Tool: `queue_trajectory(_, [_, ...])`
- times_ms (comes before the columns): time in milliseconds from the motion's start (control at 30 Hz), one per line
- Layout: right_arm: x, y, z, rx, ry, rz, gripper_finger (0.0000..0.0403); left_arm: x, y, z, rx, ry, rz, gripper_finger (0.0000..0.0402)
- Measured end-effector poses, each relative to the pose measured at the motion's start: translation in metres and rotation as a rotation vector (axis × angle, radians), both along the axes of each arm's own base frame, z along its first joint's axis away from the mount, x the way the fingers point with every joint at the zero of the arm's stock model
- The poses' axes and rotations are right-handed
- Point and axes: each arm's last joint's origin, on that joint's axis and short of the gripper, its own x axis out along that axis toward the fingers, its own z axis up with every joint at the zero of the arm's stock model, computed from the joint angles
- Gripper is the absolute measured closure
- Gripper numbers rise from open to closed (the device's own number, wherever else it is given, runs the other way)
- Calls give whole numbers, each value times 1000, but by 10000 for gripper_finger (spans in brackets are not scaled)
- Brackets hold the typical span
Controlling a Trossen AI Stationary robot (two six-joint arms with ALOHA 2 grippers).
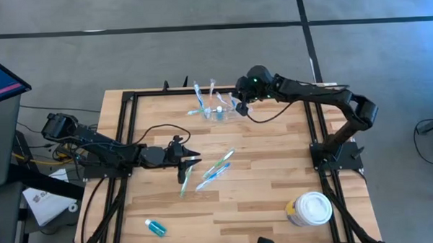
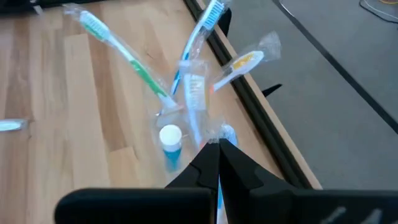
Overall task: Pick & Place toothbrushing station
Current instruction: Put the blue toothbrush into the transparent organizer, then put the green toothbrush into the transparent organizer
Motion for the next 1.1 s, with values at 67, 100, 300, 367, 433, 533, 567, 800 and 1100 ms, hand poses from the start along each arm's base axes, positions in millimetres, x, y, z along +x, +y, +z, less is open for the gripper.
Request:
queue_trajectory(67, [-2,2,-3,2,-4,-1,403,0,0,0,0,0,0,296])
queue_trajectory(100, [-3,3,-3,5,-4,-1,403,0,0,0,0,0,0,296])
queue_trajectory(300, [-4,3,-5,15,0,-6,403,0,0,0,0,1,1,296])
queue_trajectory(367, [-2,2,-8,18,5,-7,403,0,0,0,-3,0,1,296])
queue_trajectory(433, [-1,2,-11,29,8,-9,403,0,0,0,-16,1,5,296])
queue_trajectory(533, [-3,3,-19,33,0,-4,403,0,0,-1,-16,2,5,296])
queue_trajectory(567, [-4,4,-24,41,3,-6,403,0,0,-1,-16,4,5,296])
queue_trajectory(800, [-11,4,-38,74,40,-20,403,0,0,-1,-16,4,5,296])
queue_trajectory(1100, [-13,2,-33,57,5,-24,403,0,0,-1,-15,4,5,296])
